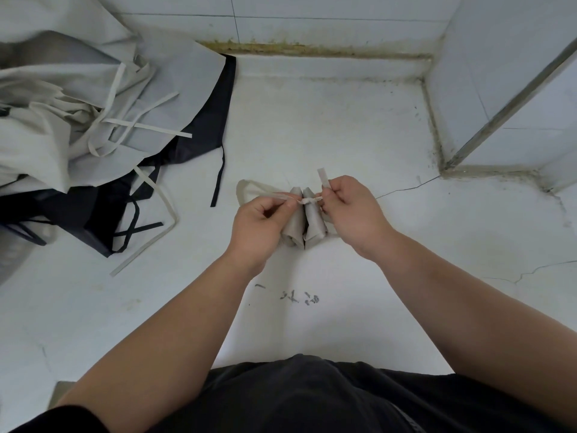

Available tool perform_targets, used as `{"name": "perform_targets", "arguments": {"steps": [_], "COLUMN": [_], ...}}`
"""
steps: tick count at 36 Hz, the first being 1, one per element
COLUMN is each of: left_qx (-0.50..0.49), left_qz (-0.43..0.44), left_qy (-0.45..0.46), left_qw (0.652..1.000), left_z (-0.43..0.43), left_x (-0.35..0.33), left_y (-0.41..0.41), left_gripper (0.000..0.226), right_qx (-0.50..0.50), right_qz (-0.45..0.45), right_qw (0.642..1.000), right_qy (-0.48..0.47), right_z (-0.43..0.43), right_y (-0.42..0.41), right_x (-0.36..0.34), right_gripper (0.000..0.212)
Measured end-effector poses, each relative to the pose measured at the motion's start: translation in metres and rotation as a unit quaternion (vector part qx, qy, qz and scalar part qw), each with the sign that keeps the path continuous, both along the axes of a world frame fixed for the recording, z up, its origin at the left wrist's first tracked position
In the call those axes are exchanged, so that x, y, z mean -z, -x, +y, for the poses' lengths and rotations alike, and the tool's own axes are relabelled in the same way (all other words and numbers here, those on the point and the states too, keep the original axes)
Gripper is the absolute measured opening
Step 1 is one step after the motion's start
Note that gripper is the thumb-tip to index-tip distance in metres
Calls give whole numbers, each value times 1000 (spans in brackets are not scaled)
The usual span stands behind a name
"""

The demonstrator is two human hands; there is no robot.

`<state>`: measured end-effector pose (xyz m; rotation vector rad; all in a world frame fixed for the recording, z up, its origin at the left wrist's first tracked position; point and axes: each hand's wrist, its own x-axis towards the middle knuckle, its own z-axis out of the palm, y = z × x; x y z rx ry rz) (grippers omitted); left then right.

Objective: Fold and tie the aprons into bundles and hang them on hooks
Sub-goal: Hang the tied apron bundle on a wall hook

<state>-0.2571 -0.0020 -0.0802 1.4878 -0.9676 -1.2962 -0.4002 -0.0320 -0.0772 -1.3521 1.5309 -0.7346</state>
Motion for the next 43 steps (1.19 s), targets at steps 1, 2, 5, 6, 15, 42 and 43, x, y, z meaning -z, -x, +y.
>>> {"name": "perform_targets", "arguments": {"steps": [1,2,5,6,15,42,43], "left_qx": [-14,-26,-70,-87,-138,59,52], "left_qz": [15,30,69,75,210,9,10], "left_qy": [-16,-33,-74,-86,-74,-8,-14], "left_qw": [1000,999,992,990,965,998,998], "left_z": [0,0,2,3,4,0,-1], "left_x": [1,2,6,7,1,-2,-3], "left_y": [0,-1,-4,-4,3,15,15], "left_gripper": [16,15,18,19,24,27,26], "right_qx": [8,18,54,67,174,109,109], "right_qz": [20,36,49,43,-7,45,31], "right_qw": [1000,999,997,996,985,993,994], "right_qy": [13,24,33,29,-12,-21,-14], "right_z": [0,0,1,2,-2,-6,-5], "right_y": [0,1,7,8,14,6,7], "right_x": [0,1,6,8,14,1,0], "right_gripper": [11,10,11,11,21,35,36]}}
